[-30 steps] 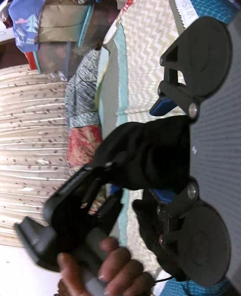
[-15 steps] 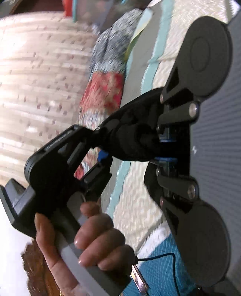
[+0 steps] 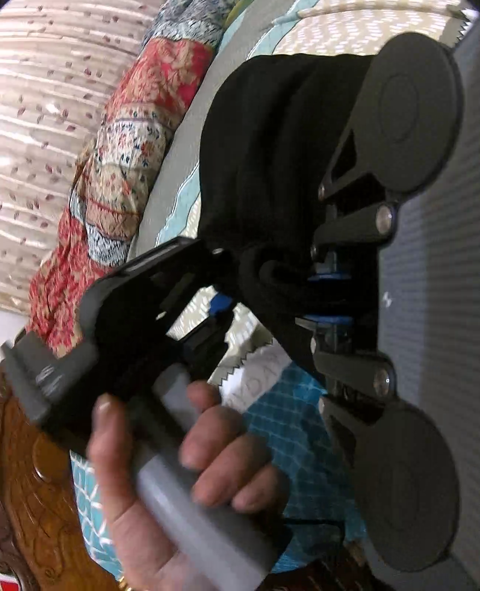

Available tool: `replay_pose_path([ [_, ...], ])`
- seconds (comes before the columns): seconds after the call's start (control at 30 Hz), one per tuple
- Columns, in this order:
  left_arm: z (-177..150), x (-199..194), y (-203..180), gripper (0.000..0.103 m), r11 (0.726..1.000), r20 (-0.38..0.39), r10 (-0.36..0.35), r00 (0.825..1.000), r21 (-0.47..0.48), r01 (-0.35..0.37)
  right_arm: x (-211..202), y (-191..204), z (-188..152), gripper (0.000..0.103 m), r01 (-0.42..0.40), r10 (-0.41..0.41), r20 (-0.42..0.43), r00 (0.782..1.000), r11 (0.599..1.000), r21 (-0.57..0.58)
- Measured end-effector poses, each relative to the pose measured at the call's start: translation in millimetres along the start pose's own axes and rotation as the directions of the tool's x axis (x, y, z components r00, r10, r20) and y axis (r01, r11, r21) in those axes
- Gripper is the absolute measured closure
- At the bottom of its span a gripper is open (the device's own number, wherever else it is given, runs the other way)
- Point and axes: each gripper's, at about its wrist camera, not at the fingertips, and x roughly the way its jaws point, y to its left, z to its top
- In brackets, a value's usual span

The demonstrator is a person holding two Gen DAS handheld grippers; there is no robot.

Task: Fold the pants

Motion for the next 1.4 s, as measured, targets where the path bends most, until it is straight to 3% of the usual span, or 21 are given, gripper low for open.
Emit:
replay_pose_path([
  [0.03,-2,1,-1,0.079,1.0,0.004,0.004,1.0,0.002,-0.004,-4,-4,1,0.073,-0.026,0.026,-0.001,1.0,1.0,0.009],
  [0.07,-2,1,-1,0.078,1.0,0.007,0.005,1.0,0.002,-0.005,-8,-9,1,0.053,-0.085,0.085,0.002,0.996,0.996,0.026],
  [0.1,0,1,-2,0.077,1.0,0.005,0.008,1.0,-0.001,-0.008,-13,-11,-1,0.044,-0.148,0.148,0.009,0.989,0.988,0.041],
  [0.17,0,-3,-3,0.074,1.0,0.003,0.007,1.0,-0.019,-0.007,-26,-8,-1,0.044,-0.182,0.181,0.035,0.983,0.983,0.019],
  [0.23,-2,-10,-3,0.058,0.999,0.008,-0.003,1.0,-0.041,0.003,-35,-5,-2,0.045,-0.167,0.167,0.054,0.985,0.986,-0.005],
  [0.33,-7,-25,-6,0.041,0.998,0.013,-0.036,0.999,-0.058,0.037,-44,-15,-2,0.045,-0.183,0.176,0.086,0.981,0.98,0.082],
  [0.4,-13,-28,-10,0.041,0.999,0.008,-0.032,0.999,-0.033,0.032,-43,-12,-1,0.043,-0.196,0.191,0.073,0.979,0.978,0.073],
  [0.5,-28,-27,-17,0.043,0.995,-0.001,0.072,0.997,0.063,-0.071,-27,-2,-5,0.039,-0.254,0.254,-0.008,0.967,0.967,-0.003],
  [0.57,-40,-24,-17,0.039,0.983,0.002,0.142,0.99,0.118,-0.141,-30,6,-8,0.04,-0.261,0.26,-0.012,0.965,0.965,-0.037],
  [0.73,-49,-30,-1,0.036,0.996,0.002,0.085,0.996,0.026,-0.085,-53,-27,-9,0.043,-0.277,0.273,0.051,0.961,0.952,0.127],
  [0.87,-45,-43,3,0.03,0.998,0.012,0.025,1.0,-0.053,-0.025,-81,-67,-19,0.042,-0.173,0.144,0.119,0.982,0.944,0.28],
  [0.97,-42,-51,0,0.012,0.998,0.04,-0.003,0.999,-0.065,0.005,-93,-101,-31,0.041,-0.087,0.032,0.136,0.99,0.901,0.424],
  [1.1,-44,-42,-9,0.009,1.0,0.021,0.014,1.0,-0.02,-0.014,-85,-132,-48,0.04,0.0,-0.051,0.068,0.996,0.803,0.595],
  [1.33,-60,-13,-11,0.005,0.996,-0.042,0.084,0.996,0.014,-0.083,-42,-134,-72,0.041,-0.007,0.057,-0.043,0.997,0.68,0.734],
  [1.4,-61,-6,-15,0.003,0.991,-0.029,0.113,0.993,0.072,-0.111,-40,-135,-80,0.041,-0.009,0.066,-0.043,0.997,0.64,0.768],
])
